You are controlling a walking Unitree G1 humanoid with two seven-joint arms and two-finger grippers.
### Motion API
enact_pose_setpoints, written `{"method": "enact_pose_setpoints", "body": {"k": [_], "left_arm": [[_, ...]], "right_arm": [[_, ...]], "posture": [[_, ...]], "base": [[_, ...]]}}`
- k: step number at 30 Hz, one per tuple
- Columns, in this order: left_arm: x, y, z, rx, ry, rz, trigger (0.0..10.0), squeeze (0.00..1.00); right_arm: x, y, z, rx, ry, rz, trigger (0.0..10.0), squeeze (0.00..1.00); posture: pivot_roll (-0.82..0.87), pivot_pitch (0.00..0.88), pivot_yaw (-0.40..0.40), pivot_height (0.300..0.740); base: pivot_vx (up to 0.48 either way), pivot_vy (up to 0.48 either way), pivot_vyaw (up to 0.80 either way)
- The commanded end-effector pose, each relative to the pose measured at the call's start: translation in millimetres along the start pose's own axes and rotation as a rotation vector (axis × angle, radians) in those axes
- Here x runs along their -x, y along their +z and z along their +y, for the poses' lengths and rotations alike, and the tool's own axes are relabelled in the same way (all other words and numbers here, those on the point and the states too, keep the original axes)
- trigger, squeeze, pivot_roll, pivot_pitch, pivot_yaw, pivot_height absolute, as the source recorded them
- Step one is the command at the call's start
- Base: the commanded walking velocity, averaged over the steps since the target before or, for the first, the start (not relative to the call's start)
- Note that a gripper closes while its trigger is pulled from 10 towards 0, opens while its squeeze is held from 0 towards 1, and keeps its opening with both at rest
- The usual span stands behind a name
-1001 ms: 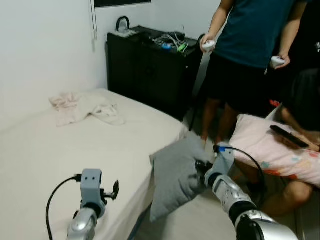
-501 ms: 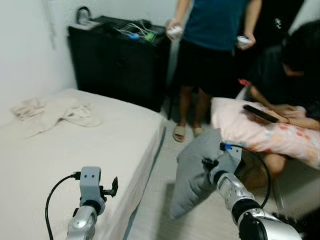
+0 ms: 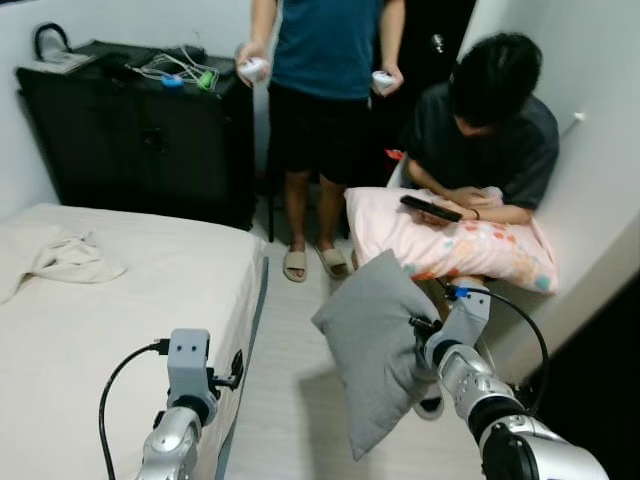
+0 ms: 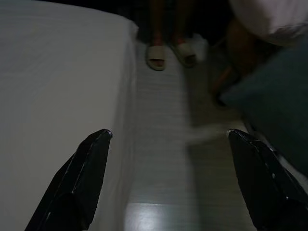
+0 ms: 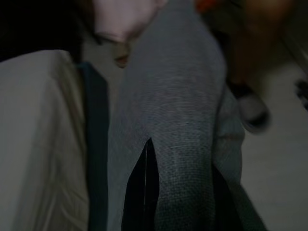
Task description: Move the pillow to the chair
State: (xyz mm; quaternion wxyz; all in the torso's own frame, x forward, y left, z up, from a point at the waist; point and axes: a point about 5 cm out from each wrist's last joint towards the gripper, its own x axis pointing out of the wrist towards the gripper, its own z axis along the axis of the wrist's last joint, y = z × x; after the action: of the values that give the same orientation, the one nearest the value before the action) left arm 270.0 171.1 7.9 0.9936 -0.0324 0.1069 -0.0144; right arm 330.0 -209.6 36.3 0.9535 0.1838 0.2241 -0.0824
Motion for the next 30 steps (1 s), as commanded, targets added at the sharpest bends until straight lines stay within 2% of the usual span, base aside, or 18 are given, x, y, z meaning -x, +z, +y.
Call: {"method": "enact_pose_setpoints", "body": {"k": [1, 9, 15, 23, 26, 27, 30], "left_arm": [[0.8, -1.4, -3.2, -0.003, -0.009, 0.004, 10.0, 0.00], [1.3, -2.9, -5.6, -0.004, -0.015, 0.009, 10.0, 0.00], [0.9, -3.1, -5.3, -0.009, -0.014, 0.013, 10.0, 0.00], [5.7, -13.9, -2.9, -0.021, -0.004, 0.061, 10.0, 0.00], [12.5, -28.2, 0.9, -0.044, 0.011, 0.131, 10.0, 0.00], [17.0, -36.5, 3.4, -0.056, 0.027, 0.174, 10.0, 0.00], [18.8, -39.9, 4.6, -0.058, 0.036, 0.193, 10.0, 0.00]], "right_arm": [[-0.8, 18.6, -3.8, -0.015, -0.019, -0.082, 10.0, 0.00], [0.7, 21.9, -15.5, -0.020, -0.112, -0.098, 10.0, 0.00], [1.1, 20.6, -16.9, 0.017, -0.118, -0.090, 10.0, 0.00], [6.0, -9.6, -24.0, 0.064, -0.121, 0.018, 10.0, 0.00], [14.7, -40.8, -34.5, 0.125, -0.123, 0.125, 10.0, 0.00], [20.9, -57.8, -40.3, 0.180, -0.123, 0.181, 10.0, 0.00], [23.5, -64.6, -42.5, 0.209, -0.122, 0.203, 10.0, 0.00]], "posture": [[0.09, 0.000, -0.070, 0.740], [0.08, 0.000, -0.065, 0.740], [0.08, 0.000, -0.066, 0.740], [0.08, 0.000, -0.067, 0.740], [0.08, 0.000, -0.069, 0.740], [0.08, 0.000, -0.071, 0.740], [0.08, 0.000, -0.071, 0.740]], "base": [[0.000, 0.000, -0.75], [0.000, 0.000, -0.75], [0.000, 0.000, -0.75], [0.000, 0.000, -0.75], [0.000, 0.000, -0.75], [0.000, 0.000, -0.75], [0.000, 0.000, -0.75]]}}
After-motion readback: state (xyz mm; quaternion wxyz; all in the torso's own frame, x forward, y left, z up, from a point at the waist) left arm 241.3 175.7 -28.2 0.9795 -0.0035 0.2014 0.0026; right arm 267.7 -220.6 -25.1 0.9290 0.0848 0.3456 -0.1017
